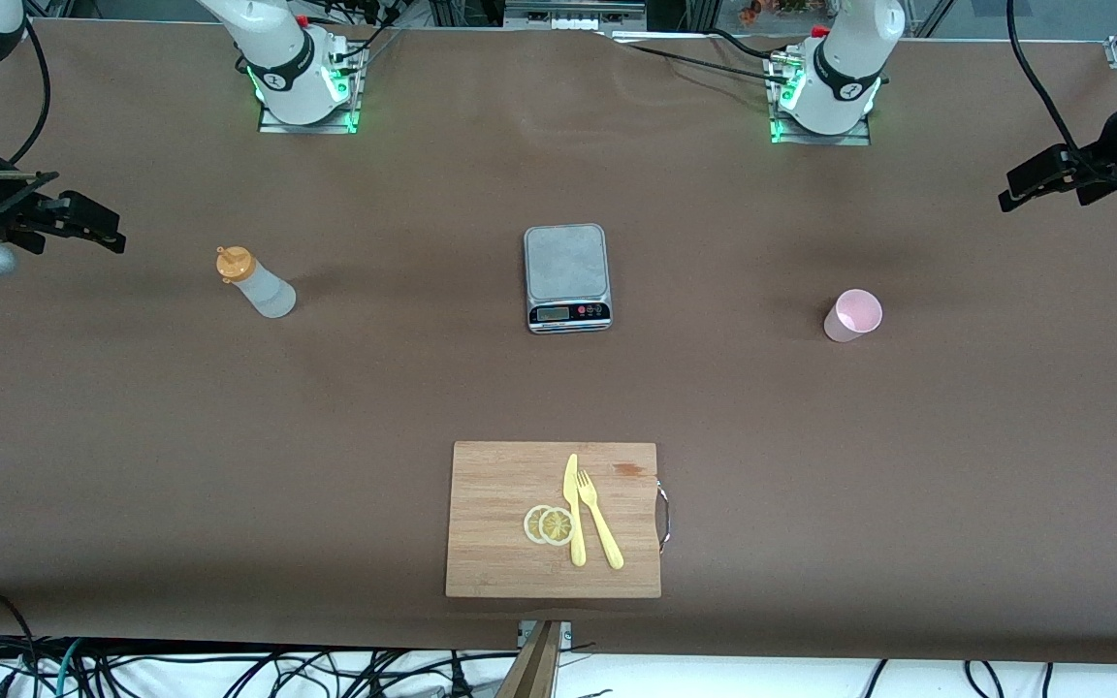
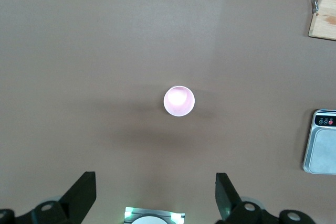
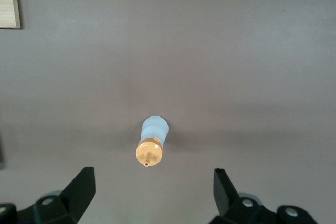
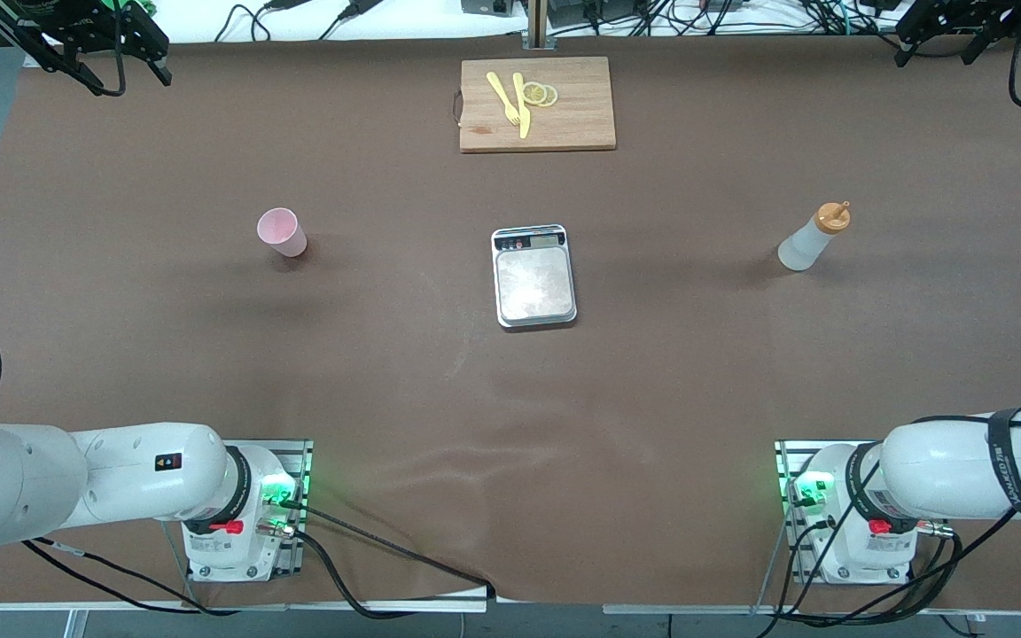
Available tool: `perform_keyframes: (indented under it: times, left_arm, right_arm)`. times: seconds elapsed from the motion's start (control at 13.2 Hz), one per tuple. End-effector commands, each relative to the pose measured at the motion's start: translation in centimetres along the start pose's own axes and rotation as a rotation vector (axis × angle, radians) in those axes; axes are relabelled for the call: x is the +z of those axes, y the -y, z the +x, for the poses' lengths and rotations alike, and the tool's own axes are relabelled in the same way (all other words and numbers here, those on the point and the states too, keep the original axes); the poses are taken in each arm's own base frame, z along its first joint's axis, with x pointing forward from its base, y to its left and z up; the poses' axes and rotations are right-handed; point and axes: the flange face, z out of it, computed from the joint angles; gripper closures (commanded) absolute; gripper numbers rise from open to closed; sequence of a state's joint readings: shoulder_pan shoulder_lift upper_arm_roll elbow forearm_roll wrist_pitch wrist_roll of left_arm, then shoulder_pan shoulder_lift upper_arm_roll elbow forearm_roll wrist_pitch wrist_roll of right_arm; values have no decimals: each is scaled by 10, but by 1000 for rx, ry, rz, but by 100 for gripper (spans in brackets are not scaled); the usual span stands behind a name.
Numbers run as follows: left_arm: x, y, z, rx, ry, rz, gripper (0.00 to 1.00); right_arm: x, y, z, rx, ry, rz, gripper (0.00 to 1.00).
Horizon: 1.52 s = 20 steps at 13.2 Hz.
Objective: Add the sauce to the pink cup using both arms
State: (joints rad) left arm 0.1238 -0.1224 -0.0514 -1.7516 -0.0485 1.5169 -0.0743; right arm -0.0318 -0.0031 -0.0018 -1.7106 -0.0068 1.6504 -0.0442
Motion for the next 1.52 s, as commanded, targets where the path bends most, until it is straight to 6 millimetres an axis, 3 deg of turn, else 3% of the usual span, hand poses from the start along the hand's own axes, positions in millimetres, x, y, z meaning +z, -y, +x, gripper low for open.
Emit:
perform_keyframes:
  times: [0.0, 1.06, 1.22, 1.44]
  left_arm:
    - [-2, 0, -3, -4, -11, -22, 0]
    - [7, 1, 0, -6, -13, -18, 0]
    - [28, 2, 8, -8, -32, -17, 0]
    - [80, 6, 19, -14, -69, -13, 0]
  right_arm:
    - [-6, -3, 1, 8, -4, -21, 0]
    - [-5, -2, 2, 8, 1, -22, 0]
    - [-4, -2, 2, 8, 2, -22, 0]
    - [-2, -2, 3, 8, 5, -21, 0]
